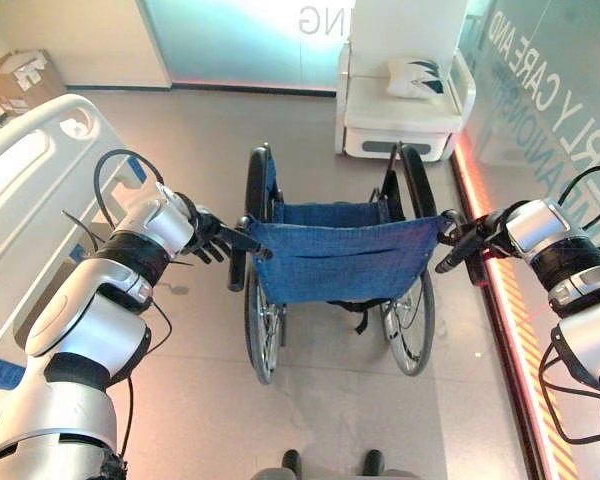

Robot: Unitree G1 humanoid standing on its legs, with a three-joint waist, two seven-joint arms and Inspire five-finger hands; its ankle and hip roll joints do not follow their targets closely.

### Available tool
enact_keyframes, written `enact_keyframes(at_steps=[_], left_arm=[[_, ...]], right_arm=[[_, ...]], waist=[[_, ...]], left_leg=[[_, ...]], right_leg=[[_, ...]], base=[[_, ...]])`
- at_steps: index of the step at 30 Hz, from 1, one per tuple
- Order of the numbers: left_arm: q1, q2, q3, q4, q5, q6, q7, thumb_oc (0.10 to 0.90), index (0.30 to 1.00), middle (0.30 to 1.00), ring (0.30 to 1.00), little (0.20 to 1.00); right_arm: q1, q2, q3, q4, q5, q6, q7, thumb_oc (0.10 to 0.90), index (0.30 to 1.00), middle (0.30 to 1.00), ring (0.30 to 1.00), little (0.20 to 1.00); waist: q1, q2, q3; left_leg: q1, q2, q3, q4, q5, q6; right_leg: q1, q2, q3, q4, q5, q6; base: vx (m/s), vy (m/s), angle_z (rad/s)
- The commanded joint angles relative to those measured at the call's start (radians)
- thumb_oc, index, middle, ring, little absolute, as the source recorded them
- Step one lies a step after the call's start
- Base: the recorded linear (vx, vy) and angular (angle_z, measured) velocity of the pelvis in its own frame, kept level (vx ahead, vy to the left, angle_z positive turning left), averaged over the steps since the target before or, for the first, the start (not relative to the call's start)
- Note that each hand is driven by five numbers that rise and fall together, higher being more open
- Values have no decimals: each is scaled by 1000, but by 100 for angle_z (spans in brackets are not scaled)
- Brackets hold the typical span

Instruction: Push the wheelchair next to the bed

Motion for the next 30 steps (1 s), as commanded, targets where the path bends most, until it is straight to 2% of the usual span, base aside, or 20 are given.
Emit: enact_keyframes(at_steps=[1,5,6,10,11,15,18,21,30], left_arm=[[-48,23,-64,116,82,-4,43,800,900,900,900,900],[-40,5,-63,118,86,-2,43,800,900,900,900,900],[-34,-3,-59,114,88,5,39,800,900,900,900,900],[-13,-28,-46,101,107,27,28,800,900,900,900,900],[-5,-33,-38,97,140,23,17,800,900,900,900,900],[20,-44,-36,82,219,24,-52,800,900,900,900,900],[27,-56,-44,83,218,17,-55,800,900,900,900,900],[30,-77,-49,87,185,15,-47,800,900,900,900,900],[37,-142,-48,88,129,11,0,800,900,900,900,900]], right_arm=[[-84,-72,107,110,-72,9,7,800,900,900,900,900],[-70,-48,95,107,-6,17,1,800,900,900,900,900],[-55,-37,84,101,75,19,-25,800,900,900,900,900],[-17,-5,51,85,263,10,-127,800,900,900,900,900],[-1,9,30,73,405,10,-175,800,900,900,900,900],[42,39,-28,43,567,-5,-321,800,900,900,900,900],[45,54,-40,38,630,-21,-377,800,900,900,900,900],[35,71,-42,41,661,-30,-384,800,900,900,900,900],[13,125,-45,17,714,-130,-488,800,900,900,900,900]], waist=[[-13,-18,-67],[-16,-18,-65],[-17,-17,-64],[-19,-15,-63],[-19,-15,-63],[-21,-13,-65],[-23,-11,-66],[-24,-10,-67],[-29,-6,-69]], left_leg=[[-34,-67,-1,30,-60,26],[-33,-65,5,31,-59,24],[-31,-65,5,30,-58,24],[-31,-65,5,31,-57,23],[-31,-65,5,32,-56,22],[-30,-64,4,32,-56,23],[-29,-65,7,35,-58,23],[-26,-65,10,36,-58,24],[-19,-67,14,35,-59,25]], right_leg=[[-21,17,9,62,-30,20],[-22,16,9,64,-31,19],[-22,16,9,66,-31,19],[-21,17,9,67,-32,17],[-20,16,7,67,-32,16],[-20,16,5,69,-33,13],[-18,17,5,68,-34,11],[-13,18,7,64,-34,8],[-4,20,13,57,-33,5]], base=[[0,0,0],[0,0,0],[0,0,0],[0,0,0],[0,0,0],[0,0,0],[0,0,0],[4,2,-2],[1,0,0]])
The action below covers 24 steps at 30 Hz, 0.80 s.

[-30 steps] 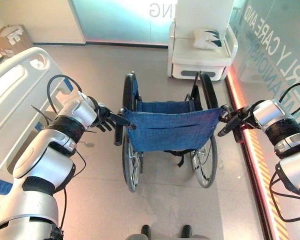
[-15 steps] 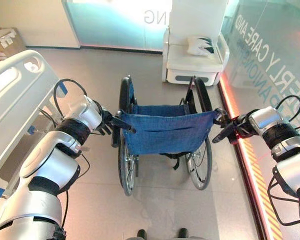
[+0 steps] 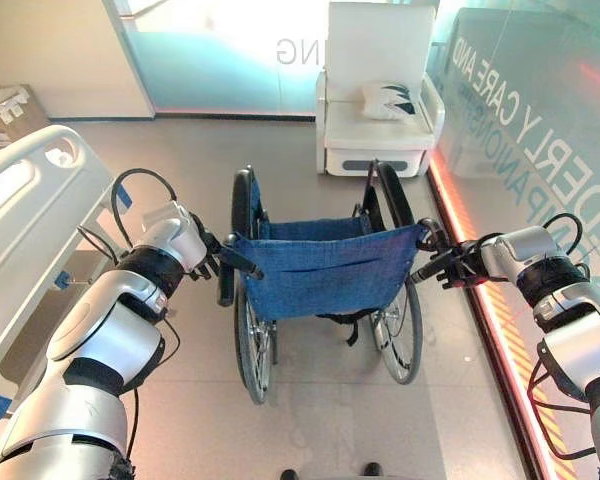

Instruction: Push the wheelchair next to the bed

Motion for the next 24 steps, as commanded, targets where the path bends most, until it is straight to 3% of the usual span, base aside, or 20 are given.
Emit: enact_keyframes(at_steps=[1,14,24], left_arm=[[-14,-73,-27,42,-23,-19,18,800,900,900,900,900],[-4,-123,-25,60,-26,18,66,800,900,900,900,900],[5,-138,-24,64,-16,17,84,800,900,900,900,900]], right_arm=[[-74,63,-22,-17,102,-137,-51,800,900,900,900,900],[-124,91,9,-64,-24,-196,-170,800,900,900,900,900],[-148,84,19,-82,-79,-198,-201,800,900,900,900,900]], waist=[[14,-12,-12],[18,-9,-14],[25,-11,-20]], left_leg=[[-28,-68,3,34,-59,25],[-27,-70,-3,30,-57,26],[-25,-72,-10,28,-60,29]], right_leg=[[-7,19,4,56,-36,5],[1,21,4,47,-40,1],[4,18,-4,48,-46,0]], base=[[0,0,0],[0,0,0],[0,0,0]])
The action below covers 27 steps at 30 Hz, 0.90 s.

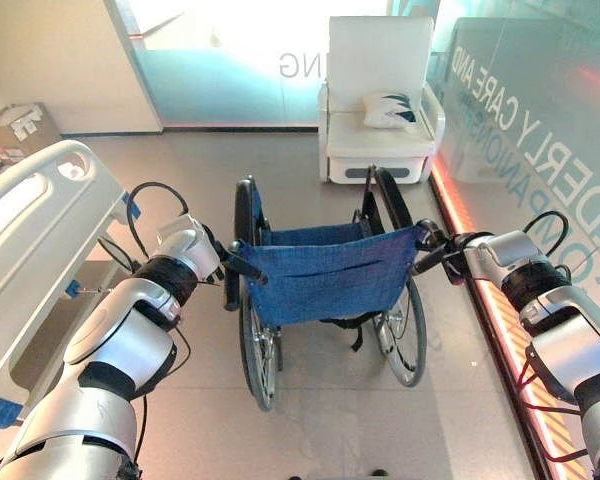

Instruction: Push the wheelchair next to the bed

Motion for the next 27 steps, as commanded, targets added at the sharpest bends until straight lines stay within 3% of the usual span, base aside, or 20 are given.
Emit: enact_keyframes(at_steps=[1,15,21,22,23,24,27], left_arm=[[-26,-87,-26,61,-15,-30,1,800,900,900,900,900],[14,-106,-8,39,-28,-19,50,800,900,900,900,900],[34,-112,12,9,-60,1,83,800,900,900,900,900],[35,-112,12,8,-63,2,85,761,841,841,841,841],[39,-115,16,4,-83,2,106,565,547,547,547,547],[41,-115,18,3,-94,1,118,400,300,300,300,300],[63,-116,38,-15,-199,-21,252,400,300,300,300,300]], right_arm=[[-158,41,6,-51,-47,-125,-25,800,900,900,900,900],[-132,42,-5,-37,-120,-77,38,800,900,900,900,900],[-99,54,-20,-49,-82,-73,67,800,900,900,900,900],[-97,55,-21,-50,-77,-74,67,800,900,900,900,900],[-93,60,-24,-49,-43,-95,67,568,552,552,552,552],[-92,61,-26,-51,-39,-101,73,400,300,300,300,300],[-75,72,-32,-74,-18,-120,139,400,300,300,300,300]], waist=[[24,-35,-6],[33,-38,-6],[38,-38,-2],[38,-38,-2],[40,-38,-1],[40,-38,0],[41,-40,0]], left_leg=[[-33,-72,-7,28,-60,29],[-32,-70,-13,21,-55,29],[-35,-68,-13,22,-53,29],[-35,-68,-13,21,-53,29],[-35,-67,-13,22,-52,30],[-35,-67,-14,22,-52,30],[-35,-66,-15,26,-52,27]], right_leg=[[-5,17,-3,49,-46,0],[-6,14,-18,55,-48,1],[-7,13,-25,56,-48,0],[-7,13,-25,56,-49,0],[-7,14,-27,57,-49,-2],[-7,14,-27,58,-49,-2],[-7,13,-28,61,-51,-4]], base=[[0,0,0],[1,1,0],[0,0,0],[0,0,0],[0,0,0],[0,0,0],[0,0,0]])
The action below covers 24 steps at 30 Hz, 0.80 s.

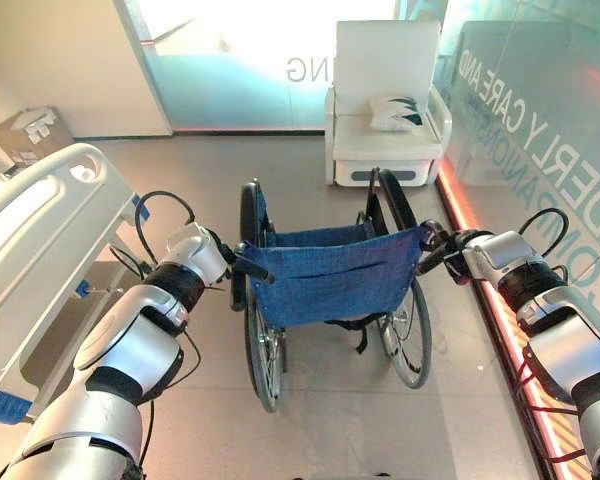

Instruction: Push the wheelchair next to the bed

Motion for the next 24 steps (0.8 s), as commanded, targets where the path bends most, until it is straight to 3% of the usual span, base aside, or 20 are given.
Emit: enact_keyframes(at_steps=[1,8,18,24], left_arm=[[12,-86,-25,14,-137,-48,137,400,300,300,300,300],[62,-68,27,-41,-321,-118,353,400,300,300,300,300],[69,-56,4,-42,-146,-184,239,400,300,300,300,300],[86,-69,2,-33,-235,-250,330,400,300,300,300,300]], right_arm=[[-74,59,-30,-77,68,-123,105,400,300,300,300,300],[-41,26,-35,-111,2,-119,158,400,300,300,300,300],[-39,-2,-45,-77,-31,-197,217,400,300,300,300,300],[-52,-5,-32,-92,-34,-230,180,400,300,300,300,300]], waist=[[33,-53,8],[40,-53,10],[43,-55,18],[36,-55,15]], left_leg=[[-33,-67,-6,24,-52,26],[-31,-65,-10,23,-48,24],[-26,-63,-15,29,-53,25],[-27,-64,-16,39,-60,23]], right_leg=[[-10,14,-20,60,-51,-4],[-8,15,-23,61,-50,-6],[-2,17,-28,65,-53,-9],[0,20,-10,61,-55,-10]], base=[[0,0,0],[0,0,0],[0,0,0],[0,0,0]])
